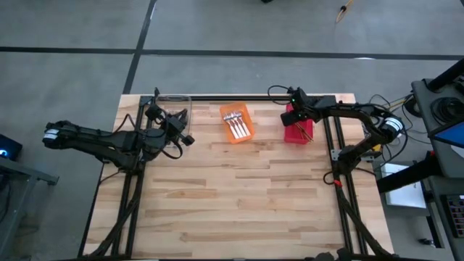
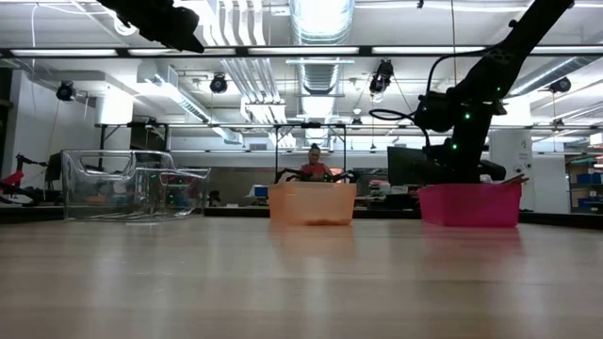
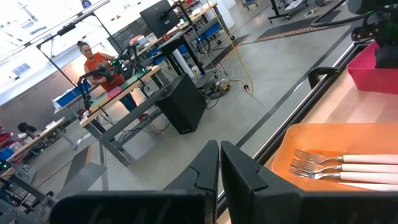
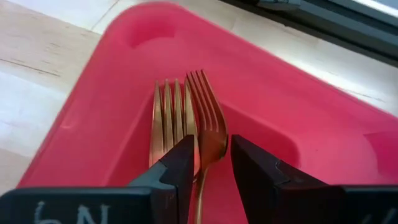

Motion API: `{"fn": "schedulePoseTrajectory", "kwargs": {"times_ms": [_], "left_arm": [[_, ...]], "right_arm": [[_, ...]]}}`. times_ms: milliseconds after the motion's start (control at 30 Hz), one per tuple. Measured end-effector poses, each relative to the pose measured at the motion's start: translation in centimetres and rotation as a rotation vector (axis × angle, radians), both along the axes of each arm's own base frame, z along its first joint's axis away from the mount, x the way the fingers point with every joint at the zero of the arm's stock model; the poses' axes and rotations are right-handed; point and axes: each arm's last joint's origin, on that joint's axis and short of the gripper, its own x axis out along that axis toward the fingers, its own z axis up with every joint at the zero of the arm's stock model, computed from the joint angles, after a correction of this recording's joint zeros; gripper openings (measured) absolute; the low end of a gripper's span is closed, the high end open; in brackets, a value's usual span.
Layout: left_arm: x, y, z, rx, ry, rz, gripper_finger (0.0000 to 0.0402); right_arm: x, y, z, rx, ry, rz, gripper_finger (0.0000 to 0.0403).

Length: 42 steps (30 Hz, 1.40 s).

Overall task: Sort silverware by color (type)
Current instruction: Adjust the gold fork

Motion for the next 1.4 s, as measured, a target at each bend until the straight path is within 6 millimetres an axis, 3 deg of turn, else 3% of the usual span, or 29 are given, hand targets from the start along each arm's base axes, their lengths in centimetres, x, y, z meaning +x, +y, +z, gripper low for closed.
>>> {"fn": "schedulePoseTrajectory", "kwargs": {"times_ms": [333, 733, 1033, 1400], "left_arm": [[0.0, 0.0, 0.0, 0.0, 0.0, 0.0, 0.0001], [0.0, 0.0, 0.0, 0.0, 0.0, 0.0, 0.0001], [0.0, 0.0, 0.0, 0.0, 0.0, 0.0, 0.0001], [0.0, 0.0, 0.0, 0.0, 0.0, 0.0, 0.0001]], "right_arm": [[-0.1, 0.0, -0.3, -0.011, -0.02, -0.017, 0.0091], [-0.1, 0.0, -0.3, -0.012, -0.028, -0.034, 0.0013], [-0.2, 0.0, 0.0, -0.012, -0.046, -0.053, 0.0009], [-0.7, 0.6, 2.1, -0.069, -0.092, -0.045, 0.0008]]}}
